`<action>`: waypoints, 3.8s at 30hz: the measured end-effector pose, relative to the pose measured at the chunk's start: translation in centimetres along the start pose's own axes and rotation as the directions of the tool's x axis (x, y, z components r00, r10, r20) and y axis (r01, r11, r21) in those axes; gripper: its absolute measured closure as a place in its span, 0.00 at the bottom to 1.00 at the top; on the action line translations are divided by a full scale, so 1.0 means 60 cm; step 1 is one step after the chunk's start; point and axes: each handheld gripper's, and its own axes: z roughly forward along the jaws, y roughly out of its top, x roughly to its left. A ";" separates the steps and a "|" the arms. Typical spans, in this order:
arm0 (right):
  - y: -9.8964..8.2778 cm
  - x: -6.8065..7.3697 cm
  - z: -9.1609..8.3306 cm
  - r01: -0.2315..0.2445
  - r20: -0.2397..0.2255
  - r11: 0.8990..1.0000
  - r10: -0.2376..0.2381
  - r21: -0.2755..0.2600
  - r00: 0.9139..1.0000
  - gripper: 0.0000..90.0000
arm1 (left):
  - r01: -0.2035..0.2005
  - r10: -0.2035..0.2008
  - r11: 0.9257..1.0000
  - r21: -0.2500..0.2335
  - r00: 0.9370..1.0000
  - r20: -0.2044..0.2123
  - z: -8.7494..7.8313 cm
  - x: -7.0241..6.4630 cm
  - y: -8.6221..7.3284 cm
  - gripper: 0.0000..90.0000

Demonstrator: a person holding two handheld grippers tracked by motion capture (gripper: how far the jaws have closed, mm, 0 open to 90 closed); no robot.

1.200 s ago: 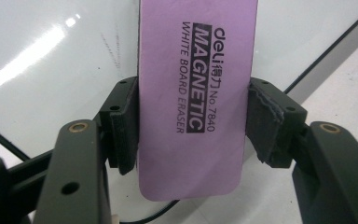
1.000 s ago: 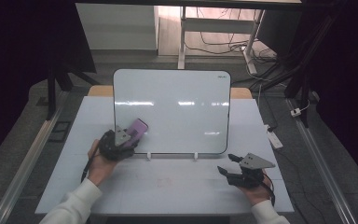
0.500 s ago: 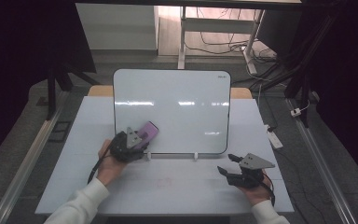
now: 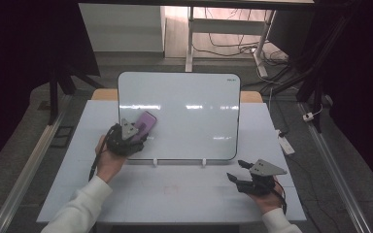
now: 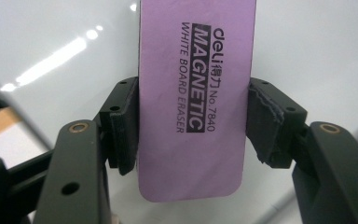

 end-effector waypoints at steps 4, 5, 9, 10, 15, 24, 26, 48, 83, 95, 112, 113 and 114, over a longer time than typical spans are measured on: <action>0.000 -0.001 0.000 0.001 0.001 1.000 -0.001 -0.002 1.000 0.38 | -0.026 0.026 1.000 0.014 1.000 -0.006 0.001 -0.008 0.002 0.45; 0.000 -0.001 0.000 0.001 0.000 1.000 -0.001 -0.002 1.000 0.38 | -0.040 0.040 0.999 0.022 0.999 0.007 0.003 -0.015 0.000 0.45; 0.001 0.001 0.000 0.001 -0.001 1.000 -0.001 -0.001 1.000 0.38 | -0.111 0.109 0.993 0.048 0.993 0.049 0.010 -0.052 -0.013 0.45; 0.001 0.001 0.000 0.002 -0.001 1.000 -0.002 -0.002 1.000 0.38 | -0.126 0.123 0.990 0.056 0.991 0.062 0.012 -0.059 -0.015 0.45; 0.004 0.000 -0.001 0.000 0.002 1.000 0.000 -0.013 1.000 0.38 | -0.127 0.121 0.991 0.048 0.986 0.112 0.007 -0.069 -0.017 0.45; 0.039 0.005 -0.010 -0.074 -0.060 0.994 0.069 -0.077 0.996 0.38 | -0.118 0.119 0.993 -0.013 0.979 0.164 -0.044 -0.086 -0.023 0.45; 0.055 0.013 -0.009 -0.081 -0.092 0.993 0.073 -0.082 0.993 0.38 | -0.131 0.131 0.991 -0.010 0.975 0.180 -0.050 -0.098 -0.030 0.45; 0.119 0.056 0.037 -0.149 -0.257 0.989 0.145 0.004 0.955 0.38 | -0.241 0.237 0.970 -0.028 0.918 0.317 -0.048 -0.197 -0.042 0.45; 0.163 0.073 0.115 -0.237 -0.492 0.957 0.289 0.167 0.821 0.71 | -0.277 0.288 0.957 -0.083 0.884 0.368 -0.053 -0.213 -0.035 0.41; 0.159 0.064 0.098 -0.078 -0.540 0.994 0.110 0.082 0.835 0.72 | -0.153 0.180 0.984 -0.096 0.803 0.568 -0.059 -0.147 -0.015 0.40; 0.158 0.084 0.099 0.039 -0.601 0.999 -0.023 0.014 0.799 0.72 | -0.173 0.149 0.984 -0.041 0.673 0.724 -0.023 -0.141 -0.011 0.52; 0.158 0.084 0.099 0.042 -0.604 0.999 -0.025 0.013 0.797 0.72 | -0.172 0.146 0.984 -0.039 0.670 0.728 -0.021 -0.143 -0.011 0.53; 0.158 0.085 0.099 0.046 -0.607 0.999 -0.030 0.011 0.794 0.72 | -0.179 0.148 0.983 -0.038 0.662 0.734 -0.020 -0.144 -0.011 0.55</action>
